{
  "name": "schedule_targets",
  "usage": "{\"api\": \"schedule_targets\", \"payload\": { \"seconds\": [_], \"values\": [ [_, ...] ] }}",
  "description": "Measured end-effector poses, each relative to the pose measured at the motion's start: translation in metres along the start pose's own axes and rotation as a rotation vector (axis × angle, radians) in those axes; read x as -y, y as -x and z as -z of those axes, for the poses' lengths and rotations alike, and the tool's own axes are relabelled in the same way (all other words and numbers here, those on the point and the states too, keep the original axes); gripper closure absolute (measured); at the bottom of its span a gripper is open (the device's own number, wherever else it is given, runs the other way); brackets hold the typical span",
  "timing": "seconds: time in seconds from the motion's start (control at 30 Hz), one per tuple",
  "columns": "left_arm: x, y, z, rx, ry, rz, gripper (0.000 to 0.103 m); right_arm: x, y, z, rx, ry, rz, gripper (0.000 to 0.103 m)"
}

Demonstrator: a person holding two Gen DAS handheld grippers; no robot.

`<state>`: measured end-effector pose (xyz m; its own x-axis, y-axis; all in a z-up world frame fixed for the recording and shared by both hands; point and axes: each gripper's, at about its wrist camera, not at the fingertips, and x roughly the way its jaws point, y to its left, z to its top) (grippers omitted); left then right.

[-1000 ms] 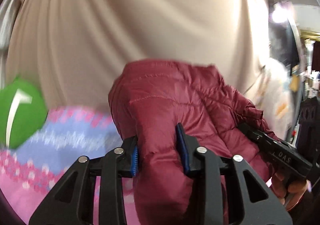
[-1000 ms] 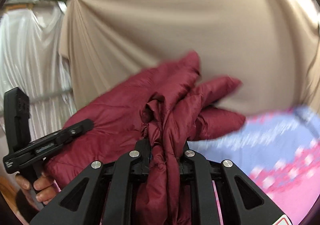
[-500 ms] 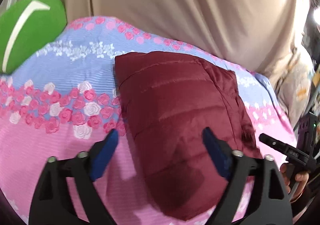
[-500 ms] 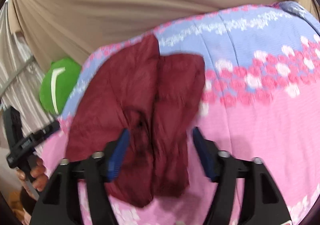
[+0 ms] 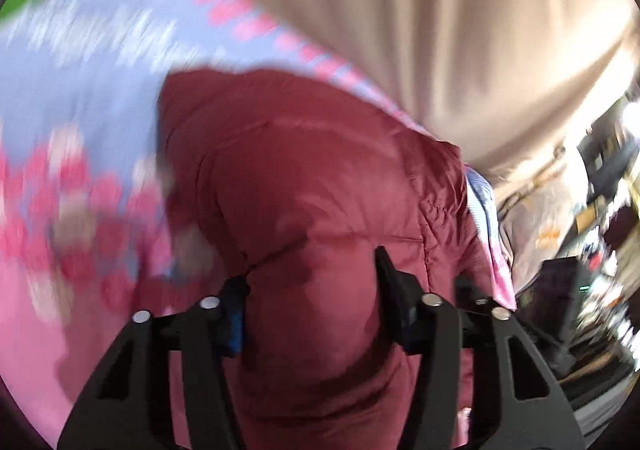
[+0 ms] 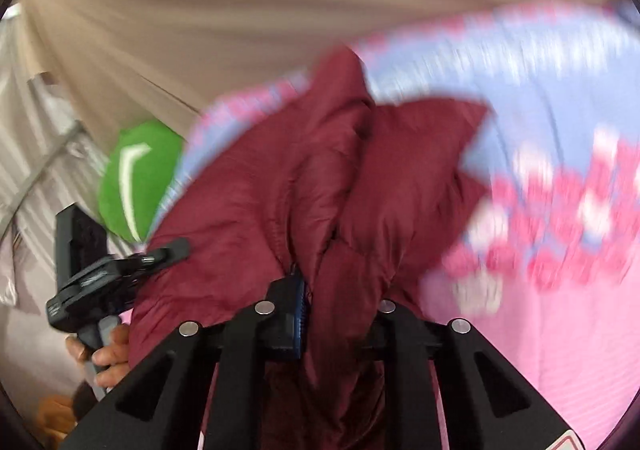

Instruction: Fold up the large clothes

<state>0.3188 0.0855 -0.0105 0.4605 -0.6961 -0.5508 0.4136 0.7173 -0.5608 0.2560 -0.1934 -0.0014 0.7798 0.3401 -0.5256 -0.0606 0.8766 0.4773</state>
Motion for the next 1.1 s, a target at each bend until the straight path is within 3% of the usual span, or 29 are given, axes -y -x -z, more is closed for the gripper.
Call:
{"api": "schedule_targets", "payload": {
  "seconds": [0.07,0.1,0.2,0.23,0.3,0.37,0.43,0.57,0.63,0.7,0.73,0.77,0.8,0.83,0.93,1.0,1.1],
  "values": [
    [0.011,-0.001,-0.011,0.033,-0.047,-0.002,0.052,-0.008,0.012,-0.005,0.083,0.064,0.022,0.084],
    [0.012,-0.008,-0.016,0.033,-0.062,-0.022,0.048,-0.005,0.007,-0.008,0.081,0.072,0.05,0.08],
    [0.004,-0.051,-0.019,-0.04,-0.105,-0.194,0.034,0.036,-0.041,-0.009,-0.07,0.016,0.166,0.07],
    [0.0,-0.056,-0.017,-0.056,-0.093,-0.206,0.034,0.05,-0.047,-0.007,-0.093,-0.032,0.157,0.062],
    [0.002,-0.041,-0.009,-0.026,-0.076,-0.206,0.035,0.063,-0.029,-0.003,-0.068,-0.108,0.12,0.062],
    [0.011,-0.008,0.004,0.03,-0.125,-0.222,0.031,0.056,0.002,0.0,-0.02,-0.069,0.152,0.057],
    [0.023,0.027,0.024,0.076,-0.191,-0.248,0.013,0.047,0.028,0.008,-0.01,-0.026,0.148,0.056],
    [0.034,0.042,0.064,0.03,-0.318,-0.336,0.012,0.046,0.045,0.029,-0.072,-0.055,0.016,0.056],
    [0.04,0.027,0.081,-0.003,-0.413,-0.413,0.013,0.042,0.031,0.039,-0.12,-0.102,-0.045,0.056],
    [0.04,0.023,0.094,-0.014,-0.466,-0.443,0.014,0.033,0.016,0.05,-0.164,-0.108,-0.058,0.056],
    [0.042,0.019,0.099,-0.019,-0.48,-0.455,0.021,0.028,0.011,0.052,-0.17,-0.092,-0.044,0.056],
    [0.043,0.014,0.101,-0.026,-0.485,-0.472,0.027,0.02,0.006,0.053,-0.172,-0.061,-0.015,0.062],
    [0.043,0.012,0.101,-0.036,-0.48,-0.475,0.038,0.015,0.006,0.053,-0.163,-0.04,0.001,0.073],
    [0.042,0.01,0.099,-0.046,-0.468,-0.47,0.048,0.009,0.008,0.05,-0.144,-0.013,0.016,0.097],
    [0.05,0.017,0.096,-0.027,-0.449,-0.449,0.06,-0.004,0.028,0.035,-0.042,0.031,0.038,0.1],
    [0.063,0.025,0.1,-0.015,-0.484,-0.418,0.06,-0.014,0.049,0.028,0.032,0.086,0.088,0.101],
    [0.068,0.015,0.112,-0.039,-0.53,-0.444,0.06,-0.002,0.037,0.032,-0.009,0.106,0.167,0.1]
  ]
}}
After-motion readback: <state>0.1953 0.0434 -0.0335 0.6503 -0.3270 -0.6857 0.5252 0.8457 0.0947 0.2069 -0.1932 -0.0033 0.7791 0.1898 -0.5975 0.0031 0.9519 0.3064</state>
